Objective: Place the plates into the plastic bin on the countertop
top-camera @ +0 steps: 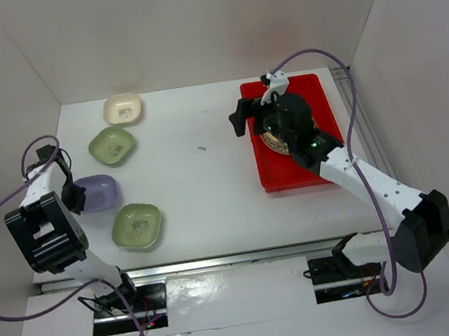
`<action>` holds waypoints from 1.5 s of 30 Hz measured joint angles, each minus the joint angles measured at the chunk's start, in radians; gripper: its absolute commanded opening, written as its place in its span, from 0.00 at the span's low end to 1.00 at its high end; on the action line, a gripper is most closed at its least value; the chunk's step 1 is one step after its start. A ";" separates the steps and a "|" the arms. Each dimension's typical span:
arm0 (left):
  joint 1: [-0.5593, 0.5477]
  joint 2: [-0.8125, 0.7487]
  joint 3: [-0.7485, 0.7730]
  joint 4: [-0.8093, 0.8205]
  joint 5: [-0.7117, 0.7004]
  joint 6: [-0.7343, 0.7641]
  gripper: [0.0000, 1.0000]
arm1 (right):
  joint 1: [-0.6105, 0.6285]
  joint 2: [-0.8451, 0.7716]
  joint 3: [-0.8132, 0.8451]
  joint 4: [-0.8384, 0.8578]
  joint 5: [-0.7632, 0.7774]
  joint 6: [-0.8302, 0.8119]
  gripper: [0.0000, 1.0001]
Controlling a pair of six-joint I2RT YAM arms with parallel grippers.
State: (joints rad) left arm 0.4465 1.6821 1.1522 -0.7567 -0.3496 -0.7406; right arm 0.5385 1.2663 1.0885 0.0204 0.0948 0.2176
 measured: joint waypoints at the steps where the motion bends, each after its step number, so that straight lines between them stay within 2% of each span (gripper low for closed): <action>1: 0.000 -0.015 0.006 -0.008 -0.012 0.000 0.00 | 0.006 0.001 0.001 -0.001 0.002 0.000 1.00; 7: -0.032 -0.158 0.034 -0.053 -0.030 0.001 0.00 | 0.054 0.040 0.030 -0.011 -0.010 0.000 1.00; 12: -0.128 -0.375 0.042 -0.053 0.009 0.010 0.00 | 0.086 0.134 0.072 0.010 -0.168 0.011 1.00; 17: -0.242 -0.559 0.043 -0.036 0.073 0.033 0.00 | 0.181 0.279 0.185 0.048 -0.256 0.036 1.00; 26: -0.512 -0.565 0.046 -0.028 0.103 0.047 0.00 | 0.325 0.468 0.288 0.108 -0.286 0.090 1.00; 29: -0.578 -0.563 0.047 -0.028 0.105 0.027 0.00 | 0.352 0.531 0.314 0.114 -0.256 0.106 0.97; 31: -0.604 -0.565 0.048 -0.028 0.104 0.021 0.00 | 0.364 0.564 0.317 0.117 -0.230 0.115 0.84; 33: -0.621 -0.566 0.049 -0.027 0.101 0.012 0.00 | 0.367 0.591 0.318 0.119 -0.203 0.130 0.66; 34: -0.627 -0.566 0.049 -0.031 0.091 0.011 0.00 | 0.366 0.599 0.318 0.122 -0.193 0.141 0.35; 35: -0.630 -0.566 0.049 -0.035 0.085 0.008 0.00 | 0.366 0.602 0.318 0.126 -0.185 0.146 0.24; 36: -0.630 -0.566 0.049 -0.045 0.060 0.011 0.00 | 0.366 0.602 0.318 0.129 -0.164 0.165 0.18; 37: -0.628 -0.566 0.049 -0.050 0.060 0.005 0.00 | 0.362 0.601 0.319 0.148 -0.152 0.184 0.16; 38: -0.629 -0.566 0.049 -0.048 0.059 0.002 0.03 | 0.359 0.601 0.320 0.167 -0.132 0.199 0.03; 40: -0.634 -0.565 0.049 -0.041 0.060 -0.005 0.18 | 0.357 0.593 0.320 0.179 -0.090 0.231 0.01; 41: -0.635 -0.562 0.049 -0.035 0.061 -0.008 0.38 | 0.358 0.586 0.320 0.176 -0.072 0.240 0.00; 44: -0.639 -0.555 0.049 -0.032 0.060 0.004 0.77 | 0.352 0.555 0.319 0.151 -0.008 0.216 0.00; 45: -0.642 -0.555 0.050 -0.028 0.060 0.010 1.00 | 0.349 0.544 0.319 0.126 0.013 0.202 0.00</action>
State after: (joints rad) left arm -0.1955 1.1275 1.2018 -0.7849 -0.2893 -0.7311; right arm 0.8871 1.8099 1.4078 0.1459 0.1081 0.4198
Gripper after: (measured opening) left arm 0.686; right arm 0.060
